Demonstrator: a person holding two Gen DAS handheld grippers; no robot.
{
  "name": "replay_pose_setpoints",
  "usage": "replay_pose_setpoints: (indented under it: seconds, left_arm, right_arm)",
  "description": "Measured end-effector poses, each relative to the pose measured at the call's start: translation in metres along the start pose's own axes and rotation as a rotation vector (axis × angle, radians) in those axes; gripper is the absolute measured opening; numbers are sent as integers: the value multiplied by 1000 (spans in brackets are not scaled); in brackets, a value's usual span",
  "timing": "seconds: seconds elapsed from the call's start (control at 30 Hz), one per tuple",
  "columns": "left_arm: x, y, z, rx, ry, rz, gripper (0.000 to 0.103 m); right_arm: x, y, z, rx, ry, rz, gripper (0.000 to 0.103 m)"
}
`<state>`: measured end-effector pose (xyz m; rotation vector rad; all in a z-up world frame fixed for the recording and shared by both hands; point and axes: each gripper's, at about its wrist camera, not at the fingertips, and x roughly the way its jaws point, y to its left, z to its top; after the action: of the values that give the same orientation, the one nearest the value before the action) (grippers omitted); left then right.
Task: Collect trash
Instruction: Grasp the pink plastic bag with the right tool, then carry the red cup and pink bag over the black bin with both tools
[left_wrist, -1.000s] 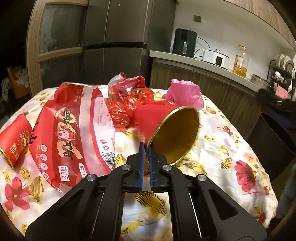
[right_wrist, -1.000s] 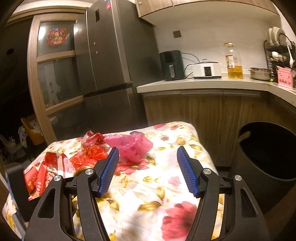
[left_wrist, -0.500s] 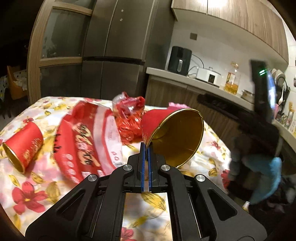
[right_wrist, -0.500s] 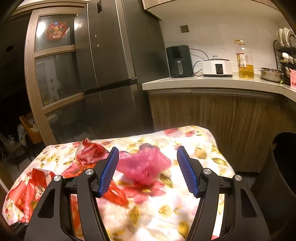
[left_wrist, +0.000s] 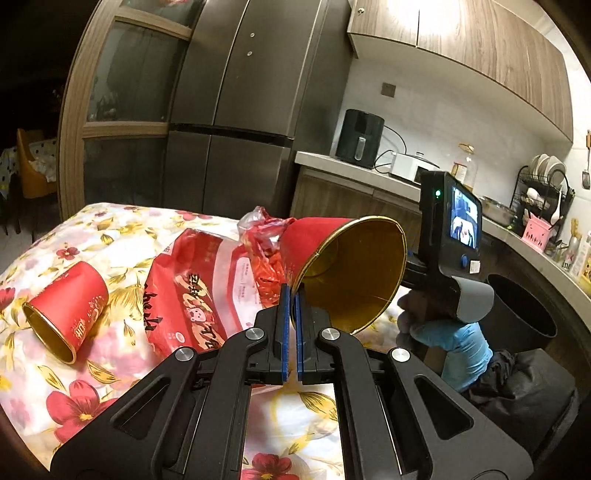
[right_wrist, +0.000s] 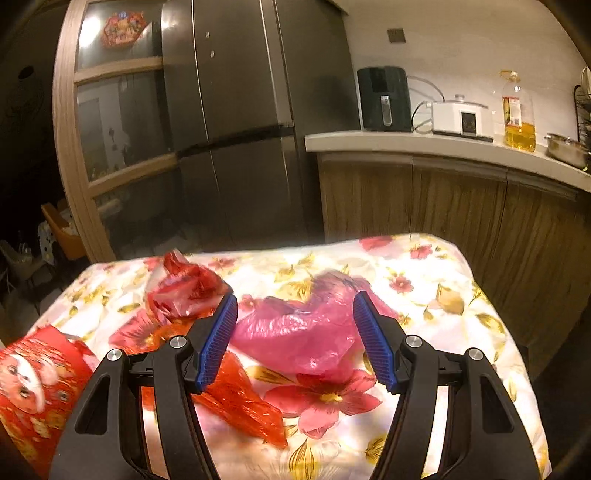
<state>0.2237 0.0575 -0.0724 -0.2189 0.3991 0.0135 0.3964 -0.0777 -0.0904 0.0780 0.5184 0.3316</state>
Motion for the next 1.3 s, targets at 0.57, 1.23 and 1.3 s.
replay_pose_setpoints:
  seconds: [0.57, 1.23, 1.3]
  left_arm:
    - [2, 3, 3, -11, 5, -5, 2]
    - [-5, -30, 7, 26, -6, -29, 2]
    - [-6, -37, 8, 31, -9, -36, 2]
  right_arm:
    - [-8, -9, -10, 20, 46, 43, 7]
    - [-111, -38, -4, 58, -98, 44, 5]
    - [-122, -42, -5, 56, -110, 42, 5]
